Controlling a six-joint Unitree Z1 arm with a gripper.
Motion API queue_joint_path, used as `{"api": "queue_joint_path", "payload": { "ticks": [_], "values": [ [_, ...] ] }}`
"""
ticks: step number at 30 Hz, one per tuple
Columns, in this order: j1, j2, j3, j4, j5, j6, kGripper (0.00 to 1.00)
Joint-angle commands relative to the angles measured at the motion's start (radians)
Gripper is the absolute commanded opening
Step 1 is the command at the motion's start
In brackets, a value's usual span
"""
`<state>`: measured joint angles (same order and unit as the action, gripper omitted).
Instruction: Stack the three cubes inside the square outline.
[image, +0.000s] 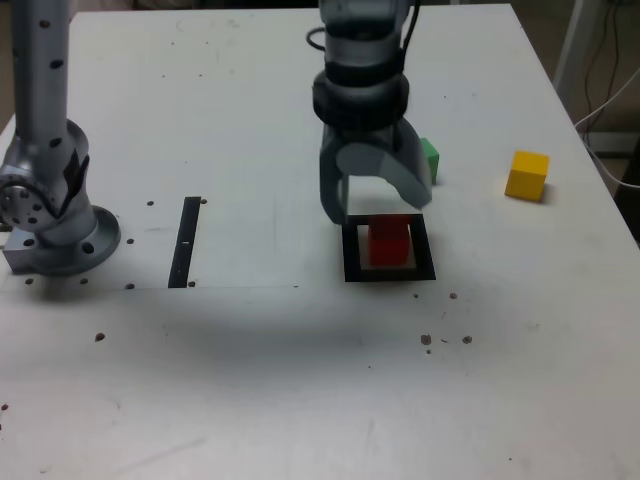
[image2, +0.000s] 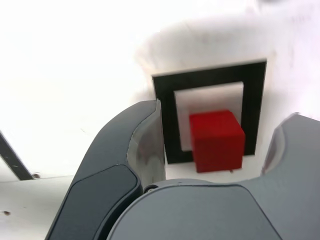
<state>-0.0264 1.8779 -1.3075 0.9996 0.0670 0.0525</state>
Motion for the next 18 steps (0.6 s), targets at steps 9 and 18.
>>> {"api": "queue_joint_path", "payload": {
  "ticks": [9,18],
  "values": [
    [0.049,0.063,-0.239,0.175,0.044,0.094,0.99],
    [0.071,0.196,-0.440,0.253,0.036,0.176,0.99]
  ]
}}
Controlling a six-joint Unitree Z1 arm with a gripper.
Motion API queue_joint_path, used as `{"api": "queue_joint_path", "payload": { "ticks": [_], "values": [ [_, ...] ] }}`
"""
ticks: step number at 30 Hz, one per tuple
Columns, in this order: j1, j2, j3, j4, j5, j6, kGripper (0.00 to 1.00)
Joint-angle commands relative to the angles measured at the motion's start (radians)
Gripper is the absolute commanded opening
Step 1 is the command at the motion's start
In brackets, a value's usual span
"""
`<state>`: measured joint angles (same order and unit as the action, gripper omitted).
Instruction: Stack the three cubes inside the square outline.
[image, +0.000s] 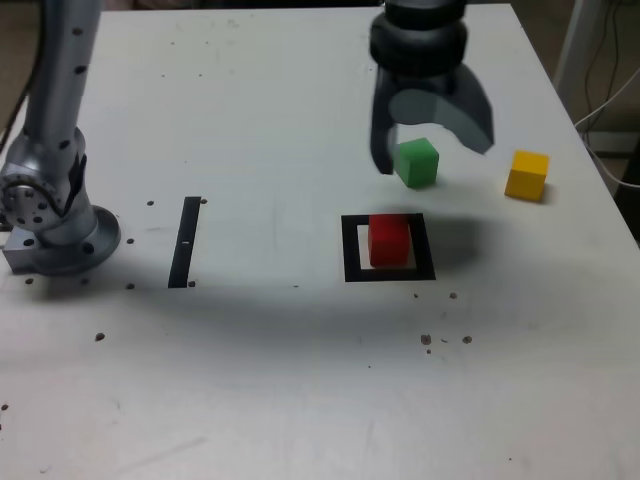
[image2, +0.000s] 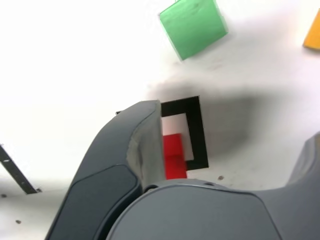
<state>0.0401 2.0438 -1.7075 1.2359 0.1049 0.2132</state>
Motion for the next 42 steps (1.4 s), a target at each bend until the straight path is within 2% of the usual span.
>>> {"api": "queue_joint_path", "payload": {
  "ticks": [1,14,29,36,42],
  "values": [
    [0.006,0.045,-0.063,0.026,-0.002,0.024,0.99],
    [0.036,0.211,-0.349,0.147,-0.005,0.103,0.99],
    [0.098,0.438,-0.719,0.266,-0.028,0.170,0.99],
    [0.119,0.477,-0.771,0.285,-0.032,0.198,0.99],
    [0.123,0.482,-0.775,0.311,-0.042,0.279,0.98]
  ]
}}
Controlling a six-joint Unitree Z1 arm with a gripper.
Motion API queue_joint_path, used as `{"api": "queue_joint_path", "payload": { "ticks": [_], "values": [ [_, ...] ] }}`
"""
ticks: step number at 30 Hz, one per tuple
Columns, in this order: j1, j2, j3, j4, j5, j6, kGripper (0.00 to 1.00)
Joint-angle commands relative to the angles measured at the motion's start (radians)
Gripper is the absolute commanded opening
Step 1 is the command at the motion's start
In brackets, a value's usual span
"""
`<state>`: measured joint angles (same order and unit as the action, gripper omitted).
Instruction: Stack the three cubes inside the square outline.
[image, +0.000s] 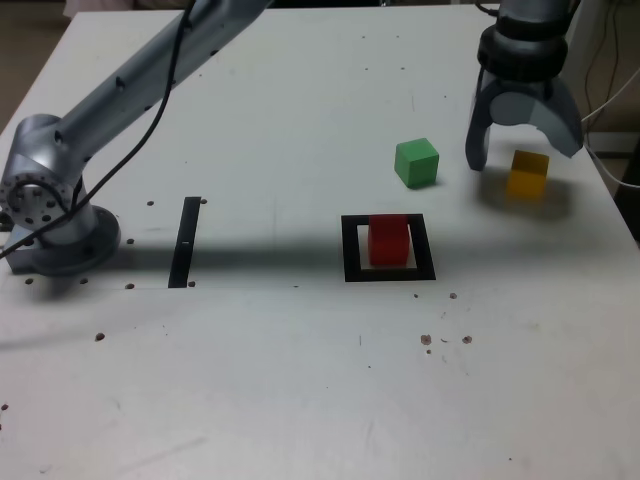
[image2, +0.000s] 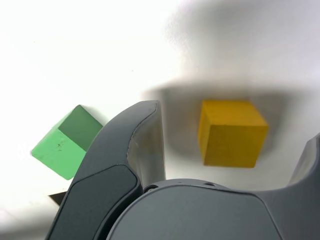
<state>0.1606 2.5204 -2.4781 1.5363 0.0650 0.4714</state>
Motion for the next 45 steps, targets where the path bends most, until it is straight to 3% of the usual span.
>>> {"api": "queue_joint_path", "payload": {
  "ticks": [1,15,20,25,36,45],
  "values": [
    [0.002,0.006,-0.004,0.013,-0.002,0.027,0.97],
    [-0.005,0.058,-0.053,0.010,0.005,0.041,0.96],
    [-0.009,0.082,-0.077,0.010,0.012,0.037,0.92],
    [-0.013,0.090,-0.088,0.011,0.026,0.030,0.79],
    [-0.028,0.088,-0.104,0.011,0.072,0.021,0.32],
    [-0.035,0.089,-0.103,0.016,0.073,0.021,0.29]
  ]
}}
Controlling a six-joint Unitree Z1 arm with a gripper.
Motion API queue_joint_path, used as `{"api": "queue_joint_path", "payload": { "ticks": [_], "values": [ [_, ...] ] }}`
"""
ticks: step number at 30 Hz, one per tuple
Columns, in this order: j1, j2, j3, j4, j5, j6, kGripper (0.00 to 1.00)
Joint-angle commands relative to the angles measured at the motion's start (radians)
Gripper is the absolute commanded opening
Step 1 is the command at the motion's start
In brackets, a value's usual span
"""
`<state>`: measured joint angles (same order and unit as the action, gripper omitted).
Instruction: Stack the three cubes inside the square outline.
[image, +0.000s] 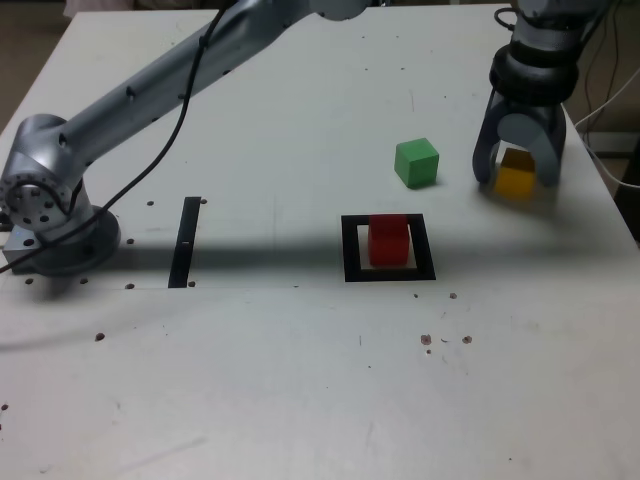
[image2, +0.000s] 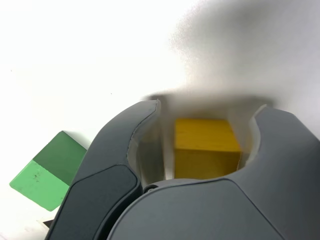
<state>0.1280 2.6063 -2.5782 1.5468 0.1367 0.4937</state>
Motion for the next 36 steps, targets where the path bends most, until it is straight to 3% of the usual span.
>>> {"api": "queue_joint_path", "payload": {
  "ticks": [1,13,27,36],
  "values": [
    [-0.003,0.003,-0.002,0.006,0.001,-0.001,0.29],
    [-0.006,-0.037,0.030,0.019,0.011,-0.005,0.28],
    [-0.035,-0.312,0.388,-0.069,0.011,-0.093,0.28],
    [-0.067,-0.469,0.607,-0.131,-0.024,-0.177,0.28]
  ]
}}
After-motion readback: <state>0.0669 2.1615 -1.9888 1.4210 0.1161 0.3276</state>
